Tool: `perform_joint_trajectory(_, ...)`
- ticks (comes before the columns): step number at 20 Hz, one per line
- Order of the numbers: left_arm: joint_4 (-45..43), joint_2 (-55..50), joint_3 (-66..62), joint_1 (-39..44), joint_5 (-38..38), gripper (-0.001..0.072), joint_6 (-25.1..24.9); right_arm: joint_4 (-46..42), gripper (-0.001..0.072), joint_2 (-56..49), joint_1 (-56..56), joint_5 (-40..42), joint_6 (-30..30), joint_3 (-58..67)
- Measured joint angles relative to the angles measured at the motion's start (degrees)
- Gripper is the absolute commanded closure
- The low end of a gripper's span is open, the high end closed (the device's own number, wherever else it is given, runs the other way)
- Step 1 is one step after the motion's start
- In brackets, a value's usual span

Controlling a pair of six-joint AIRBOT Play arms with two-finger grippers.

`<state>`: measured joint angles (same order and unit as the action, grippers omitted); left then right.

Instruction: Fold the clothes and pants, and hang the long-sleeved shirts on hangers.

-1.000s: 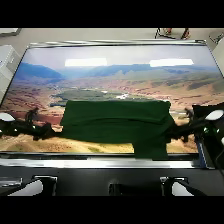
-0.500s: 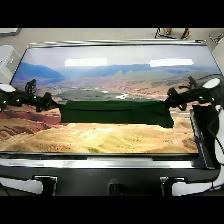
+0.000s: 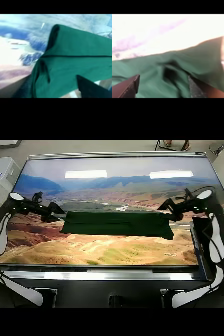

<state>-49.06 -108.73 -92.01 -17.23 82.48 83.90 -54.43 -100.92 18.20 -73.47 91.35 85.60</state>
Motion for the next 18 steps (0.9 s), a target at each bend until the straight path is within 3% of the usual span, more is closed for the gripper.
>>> perform_joint_trajectory(4, 0.0, 2.1, -2.3, -3.6, 5.4, -0.0008, 0.1, -4.1, 0.0001, 0.4, 6.4, -6.5, -0.6, -2.6)
perform_joint_trajectory(8, 0.0, 6.4, -2.9, -3.8, 7.2, -0.0008, 0.1, -5.0, 0.0, 0.2, 7.9, -4.7, -2.1, -7.0)
perform_joint_trajectory(16, 0.1, 10.4, -3.1, 2.4, 7.5, -0.0007, 0.4, 8.5, 0.0004, -4.1, 6.9, -5.6, -8.6, -8.9)
perform_joint_trajectory(17, 0.1, 10.5, -3.1, 3.5, 7.5, -0.0008, 0.6, 9.2, 0.0012, -4.3, 6.4, -5.9, -9.4, -8.9)
perform_joint_trajectory(18, 0.1, 10.6, -3.1, 4.6, 7.5, -0.0008, 0.6, 10.0, 0.0068, -4.5, 5.6, -6.1, -10.1, -8.9)
